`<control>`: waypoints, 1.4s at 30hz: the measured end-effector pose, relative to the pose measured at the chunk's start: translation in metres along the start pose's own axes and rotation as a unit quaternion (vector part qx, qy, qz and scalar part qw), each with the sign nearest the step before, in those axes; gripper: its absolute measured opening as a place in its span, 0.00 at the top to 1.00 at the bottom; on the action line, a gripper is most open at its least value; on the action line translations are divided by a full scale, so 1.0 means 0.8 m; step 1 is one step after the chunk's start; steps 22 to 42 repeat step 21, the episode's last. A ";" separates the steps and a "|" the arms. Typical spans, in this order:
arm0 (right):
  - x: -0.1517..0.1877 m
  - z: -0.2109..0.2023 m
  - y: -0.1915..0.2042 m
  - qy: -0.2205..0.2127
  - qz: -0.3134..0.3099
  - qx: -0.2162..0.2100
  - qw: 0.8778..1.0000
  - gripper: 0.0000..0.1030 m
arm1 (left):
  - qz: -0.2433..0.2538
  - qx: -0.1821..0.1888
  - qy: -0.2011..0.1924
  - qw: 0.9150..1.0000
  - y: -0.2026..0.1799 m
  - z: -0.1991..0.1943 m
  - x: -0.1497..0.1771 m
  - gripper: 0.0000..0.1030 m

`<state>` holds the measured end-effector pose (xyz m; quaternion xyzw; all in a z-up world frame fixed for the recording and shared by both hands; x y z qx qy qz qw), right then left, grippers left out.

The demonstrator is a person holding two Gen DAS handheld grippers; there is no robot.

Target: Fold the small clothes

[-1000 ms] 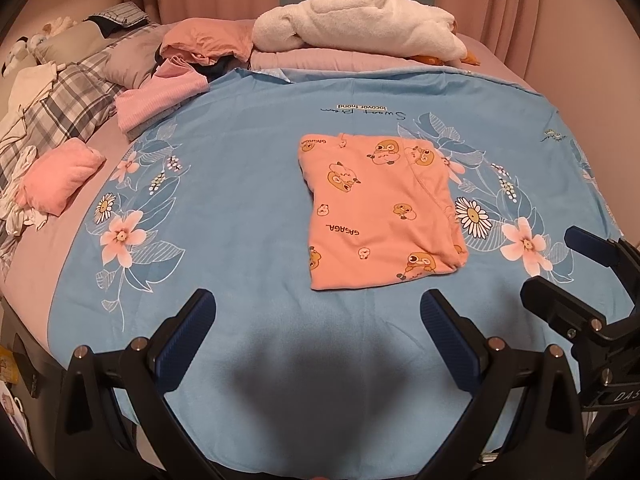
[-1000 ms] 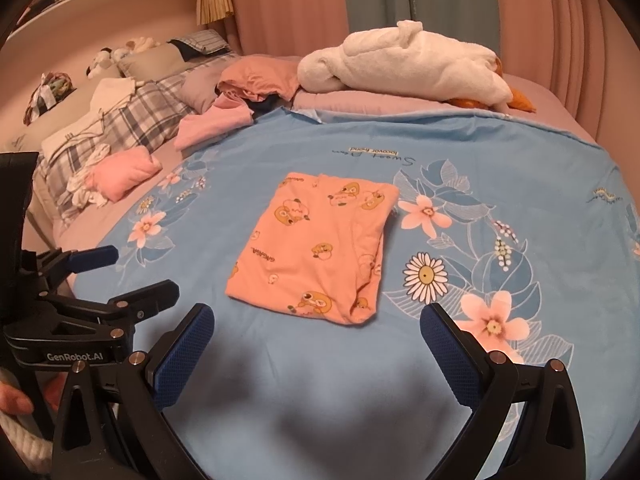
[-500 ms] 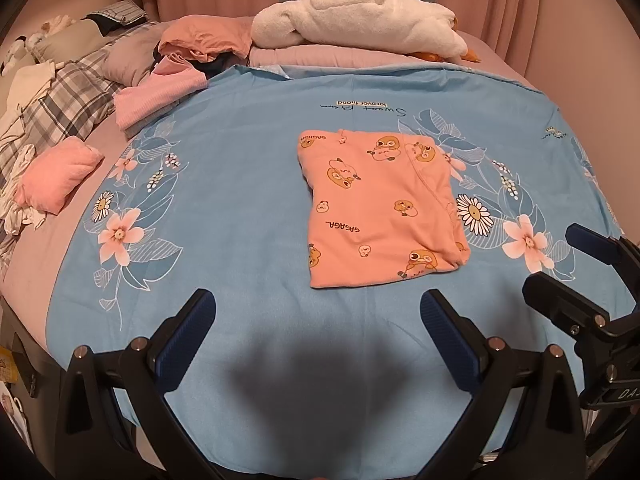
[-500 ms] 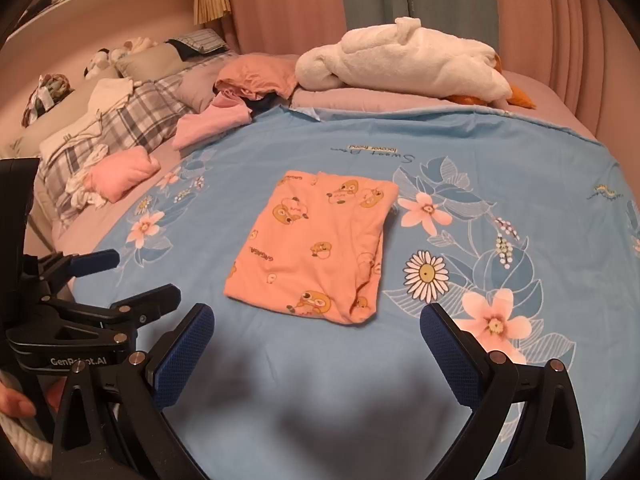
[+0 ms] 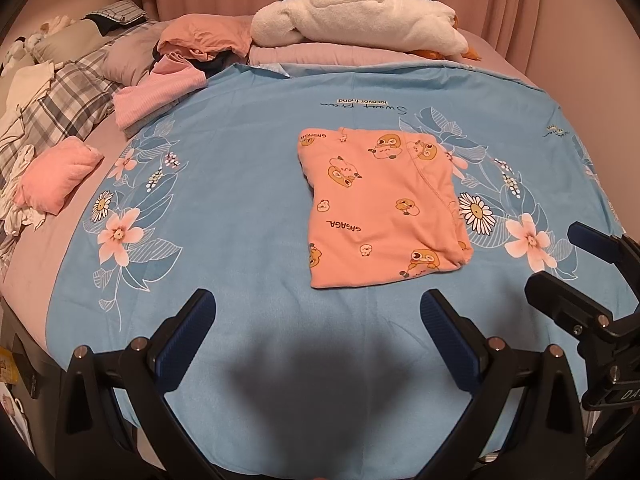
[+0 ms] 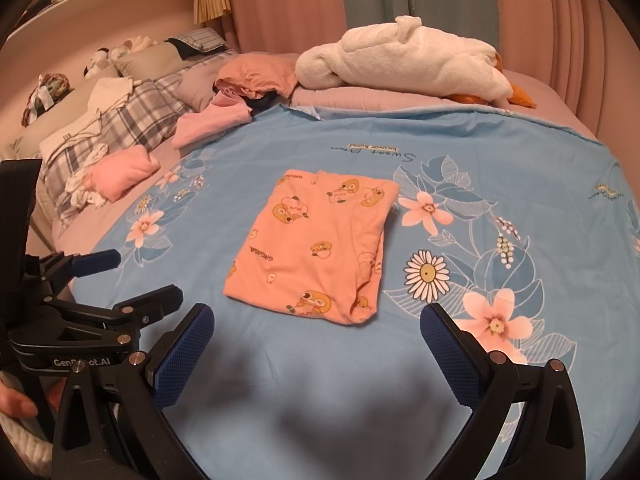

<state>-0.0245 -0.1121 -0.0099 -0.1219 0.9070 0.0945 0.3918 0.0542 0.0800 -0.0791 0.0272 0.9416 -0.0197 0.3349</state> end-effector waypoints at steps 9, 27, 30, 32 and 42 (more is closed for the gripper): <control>0.000 0.002 -0.001 0.002 -0.001 -0.001 1.000 0.01 | 0.000 0.000 0.001 1.000 0.000 0.003 0.000 0.01; -0.001 0.003 -0.002 0.002 -0.001 -0.001 1.000 0.01 | 0.002 -0.001 0.001 1.000 0.004 0.008 -0.002 0.01; -0.001 0.003 -0.002 0.002 -0.001 -0.001 1.000 0.01 | 0.002 -0.001 0.001 1.000 0.004 0.008 -0.002 0.01; -0.001 0.003 -0.002 0.002 -0.001 -0.001 1.000 0.01 | 0.002 -0.001 0.001 1.000 0.004 0.008 -0.002 0.01; -0.001 0.003 -0.002 0.002 -0.001 -0.001 1.000 0.01 | 0.002 -0.001 0.001 1.000 0.004 0.008 -0.002 0.01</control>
Point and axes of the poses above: each gripper's, at about its wrist camera, not at the fingertips, and z roughly the way its jaws point, y to its left, x to its underside, the point moved 2 cm from there along z, roughly the way its jaws point, and after that the axes turned 1 degree about -y, right-handed, at the moved point
